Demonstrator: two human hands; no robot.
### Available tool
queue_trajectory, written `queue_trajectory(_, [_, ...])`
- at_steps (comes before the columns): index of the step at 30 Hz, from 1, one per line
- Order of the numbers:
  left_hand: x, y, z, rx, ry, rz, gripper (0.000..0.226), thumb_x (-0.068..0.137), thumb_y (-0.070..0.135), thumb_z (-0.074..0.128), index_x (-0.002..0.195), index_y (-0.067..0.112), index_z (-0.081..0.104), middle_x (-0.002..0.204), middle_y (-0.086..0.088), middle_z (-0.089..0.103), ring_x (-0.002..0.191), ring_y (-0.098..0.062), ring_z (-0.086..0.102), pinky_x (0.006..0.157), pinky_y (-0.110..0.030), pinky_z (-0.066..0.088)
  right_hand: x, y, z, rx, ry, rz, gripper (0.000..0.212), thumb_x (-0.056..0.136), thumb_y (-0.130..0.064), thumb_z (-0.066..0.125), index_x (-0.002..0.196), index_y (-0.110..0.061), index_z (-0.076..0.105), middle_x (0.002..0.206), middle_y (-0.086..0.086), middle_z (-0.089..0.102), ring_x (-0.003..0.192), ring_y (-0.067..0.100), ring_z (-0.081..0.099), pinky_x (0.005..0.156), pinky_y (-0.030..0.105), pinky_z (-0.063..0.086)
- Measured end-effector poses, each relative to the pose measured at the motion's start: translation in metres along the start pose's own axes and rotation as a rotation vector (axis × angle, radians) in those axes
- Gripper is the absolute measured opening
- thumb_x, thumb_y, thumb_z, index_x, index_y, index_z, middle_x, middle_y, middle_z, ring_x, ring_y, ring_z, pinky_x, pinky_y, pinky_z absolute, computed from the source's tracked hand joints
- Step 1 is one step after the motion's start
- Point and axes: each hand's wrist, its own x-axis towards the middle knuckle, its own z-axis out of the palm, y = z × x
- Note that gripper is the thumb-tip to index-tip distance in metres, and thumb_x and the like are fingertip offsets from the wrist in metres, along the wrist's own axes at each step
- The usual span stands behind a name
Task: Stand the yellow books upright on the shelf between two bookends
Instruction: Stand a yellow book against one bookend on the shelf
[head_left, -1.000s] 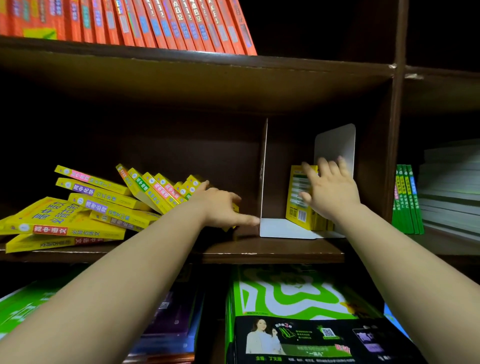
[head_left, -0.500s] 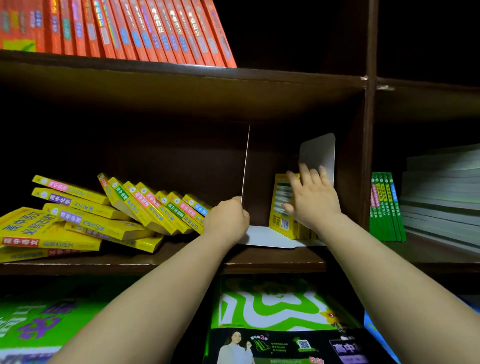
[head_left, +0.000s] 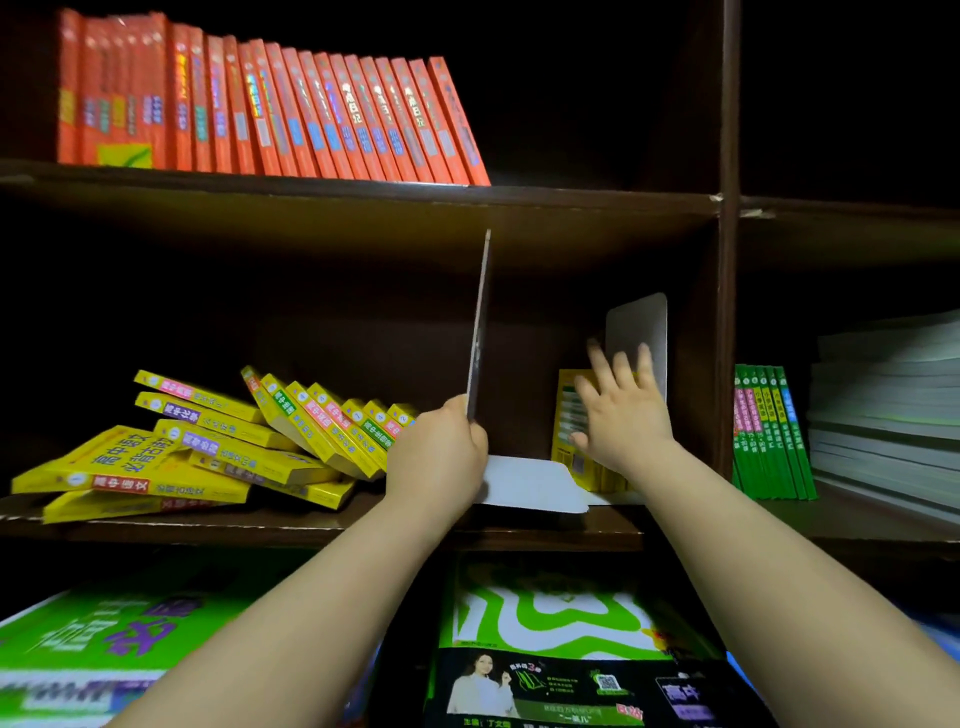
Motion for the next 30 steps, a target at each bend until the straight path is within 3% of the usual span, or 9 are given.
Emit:
queue_trajectory(6, [-0.007, -0.005, -0.024, 0.002, 0.027, -0.043, 0.02, 0.09, 0.015, 0.038, 0.096, 0.005, 0.053, 0.092, -0.022, 0.064, 0.08, -0.038, 0.052, 0.06, -0.032, 0.029, -0.001, -0.002, -0.001, -0.063, 0.016, -0.004, 0.072, 0.087, -0.061, 0.029, 0.142, -0.016, 0.021, 0.156, 0.014, -0.005, 0.142, 0.037, -0.007, 0.11, 0.06, -0.009])
queue_trajectory(11, [-0.014, -0.004, -0.03, -0.018, 0.032, -0.067, 0.019, 0.091, 0.016, 0.038, 0.093, 0.005, 0.053, 0.09, -0.02, 0.063, 0.068, -0.024, 0.037, 0.058, -0.031, 0.027, -0.004, -0.005, -0.002, 0.01, 0.087, 0.005, 0.074, 0.087, -0.062, 0.029, 0.144, -0.019, 0.013, 0.156, 0.013, -0.004, 0.142, 0.036, -0.009, 0.11, 0.059, -0.011])
queue_trajectory(21, [-0.03, -0.004, -0.043, -0.081, 0.073, -0.092, 0.014, 0.09, 0.014, 0.04, 0.084, 0.006, 0.051, 0.089, -0.023, 0.062, 0.074, -0.035, 0.047, 0.061, -0.033, 0.029, -0.013, -0.007, -0.006, 0.102, 0.134, -0.051, 0.066, 0.089, -0.056, 0.033, 0.144, -0.022, 0.016, 0.157, 0.01, -0.001, 0.143, 0.033, -0.003, 0.112, 0.057, -0.007])
queue_trajectory(26, [-0.047, -0.015, -0.06, -0.134, 0.156, -0.147, 0.019, 0.089, 0.015, 0.042, 0.087, 0.002, 0.056, 0.09, -0.026, 0.064, 0.086, -0.042, 0.056, 0.068, -0.04, 0.041, -0.023, -0.018, -0.013, 0.469, 0.217, -0.164, 0.051, 0.091, -0.034, 0.044, 0.138, -0.019, 0.032, 0.156, 0.006, 0.012, 0.142, 0.024, 0.012, 0.116, 0.041, 0.0])
queue_trajectory(30, [-0.066, -0.027, -0.082, -0.189, 0.217, -0.211, 0.023, 0.089, 0.014, 0.044, 0.089, -0.004, 0.059, 0.094, -0.03, 0.065, 0.088, -0.043, 0.057, 0.065, -0.036, 0.035, -0.046, -0.033, -0.035, 0.939, 0.354, -0.139, 0.037, 0.09, -0.012, 0.049, 0.126, -0.007, 0.051, 0.145, 0.012, 0.038, 0.137, 0.026, 0.029, 0.112, 0.027, 0.009])
